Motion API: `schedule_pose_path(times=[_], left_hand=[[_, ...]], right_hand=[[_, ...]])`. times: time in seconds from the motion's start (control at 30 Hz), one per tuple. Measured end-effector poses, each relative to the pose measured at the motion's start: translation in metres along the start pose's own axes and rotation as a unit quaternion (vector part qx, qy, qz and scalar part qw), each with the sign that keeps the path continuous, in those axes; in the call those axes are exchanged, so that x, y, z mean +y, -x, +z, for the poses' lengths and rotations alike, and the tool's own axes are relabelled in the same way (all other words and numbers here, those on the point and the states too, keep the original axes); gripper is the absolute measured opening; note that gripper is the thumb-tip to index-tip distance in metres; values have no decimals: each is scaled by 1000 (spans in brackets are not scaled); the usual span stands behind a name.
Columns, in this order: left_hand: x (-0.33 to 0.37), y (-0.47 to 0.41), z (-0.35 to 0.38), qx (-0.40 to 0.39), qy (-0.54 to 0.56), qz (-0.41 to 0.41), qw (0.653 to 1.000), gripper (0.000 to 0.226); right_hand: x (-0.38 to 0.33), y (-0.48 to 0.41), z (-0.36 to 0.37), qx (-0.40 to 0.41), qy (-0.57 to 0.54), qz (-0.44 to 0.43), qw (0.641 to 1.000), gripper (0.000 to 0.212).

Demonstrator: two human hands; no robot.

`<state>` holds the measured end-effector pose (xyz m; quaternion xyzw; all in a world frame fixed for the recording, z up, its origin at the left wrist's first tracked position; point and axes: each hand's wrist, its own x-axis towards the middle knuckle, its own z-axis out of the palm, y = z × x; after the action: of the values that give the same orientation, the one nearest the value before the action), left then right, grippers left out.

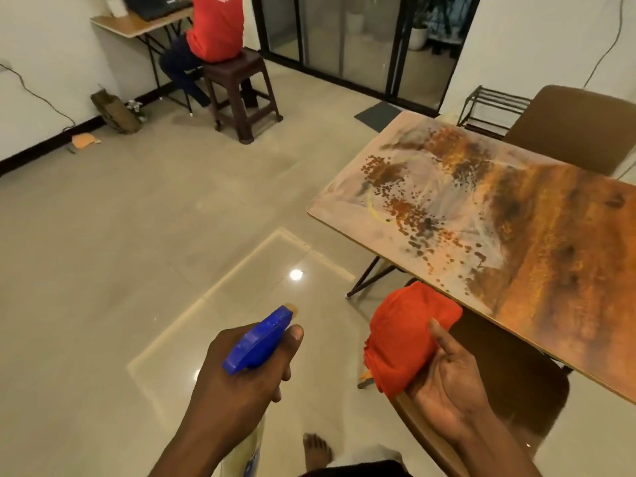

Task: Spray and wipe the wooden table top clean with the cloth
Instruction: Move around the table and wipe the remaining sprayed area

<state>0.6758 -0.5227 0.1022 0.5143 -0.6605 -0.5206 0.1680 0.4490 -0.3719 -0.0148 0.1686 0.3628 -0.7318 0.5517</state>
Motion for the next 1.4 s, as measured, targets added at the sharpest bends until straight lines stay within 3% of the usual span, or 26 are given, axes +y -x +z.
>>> schedule_pose_path(times=[0.47, 0.63, 0.87, 1.0, 1.07, 1.2, 1.3, 1.4], left_hand=[[49, -243, -48, -154, -54, 99, 982, 48], [70, -321, -48, -251, -96, 132, 954, 48], [92, -396, -13, -323, -166, 154, 919, 53], [95, -419, 24, -368, -207, 170, 890, 58], [96, -430, 45, -376, -222, 168, 884, 58], [108, -453, 82, -400, -231, 152, 874, 51], [125, -466, 101, -390, -228, 146, 880, 44], [149, -482, 118, -376, -222, 154, 887, 37]], right_hand=[[3, -120, 124, 128, -6, -138, 982, 57], [18, -133, 155, 198, -56, -215, 955, 52], [3, -143, 163, 327, -94, -267, 902, 49], [-30, -136, 126, 424, -59, -295, 855, 53], [-58, -137, 94, 487, 19, -288, 824, 58], [-132, -158, 16, 606, 284, -282, 688, 49], [-169, -184, -51, 622, 445, -182, 618, 60], [-180, -229, -73, 578, 549, -65, 600, 69]])
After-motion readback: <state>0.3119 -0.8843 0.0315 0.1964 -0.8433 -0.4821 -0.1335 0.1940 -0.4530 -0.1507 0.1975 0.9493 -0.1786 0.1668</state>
